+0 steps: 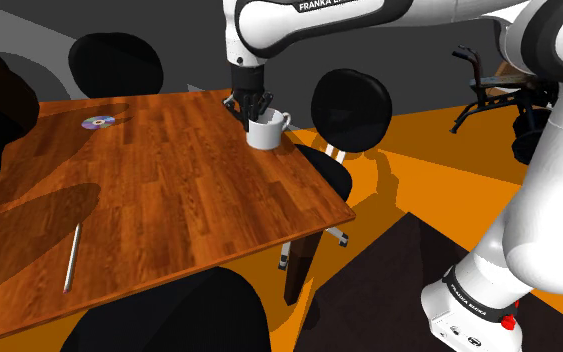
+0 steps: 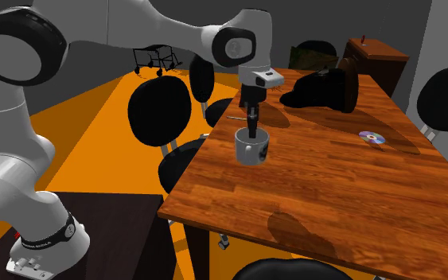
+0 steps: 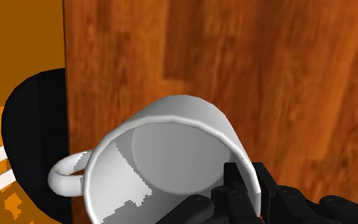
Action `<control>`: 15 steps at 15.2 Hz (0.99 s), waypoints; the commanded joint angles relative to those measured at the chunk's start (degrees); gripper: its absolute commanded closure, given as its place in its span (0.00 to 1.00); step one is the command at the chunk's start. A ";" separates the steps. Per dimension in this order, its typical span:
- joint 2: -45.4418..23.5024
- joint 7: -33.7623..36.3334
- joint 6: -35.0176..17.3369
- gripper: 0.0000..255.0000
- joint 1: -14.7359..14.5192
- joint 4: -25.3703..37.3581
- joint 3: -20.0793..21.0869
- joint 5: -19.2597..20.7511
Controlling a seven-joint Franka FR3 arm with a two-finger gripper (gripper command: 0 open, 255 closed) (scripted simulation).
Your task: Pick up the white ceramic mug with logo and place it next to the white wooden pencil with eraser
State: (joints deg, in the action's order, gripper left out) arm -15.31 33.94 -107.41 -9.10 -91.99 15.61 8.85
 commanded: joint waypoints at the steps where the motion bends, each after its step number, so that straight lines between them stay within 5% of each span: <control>1: 0.17 -0.20 1.60 1.00 -0.02 1.45 0.03 -0.11; 3: 0.25 -0.32 2.77 1.00 -0.06 2.55 0.06 -0.17; 15: -8.36 14.56 8.26 1.00 -11.78 14.68 4.31 3.60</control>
State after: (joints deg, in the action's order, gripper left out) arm -22.65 47.32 -99.95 -19.82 -78.97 19.67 12.07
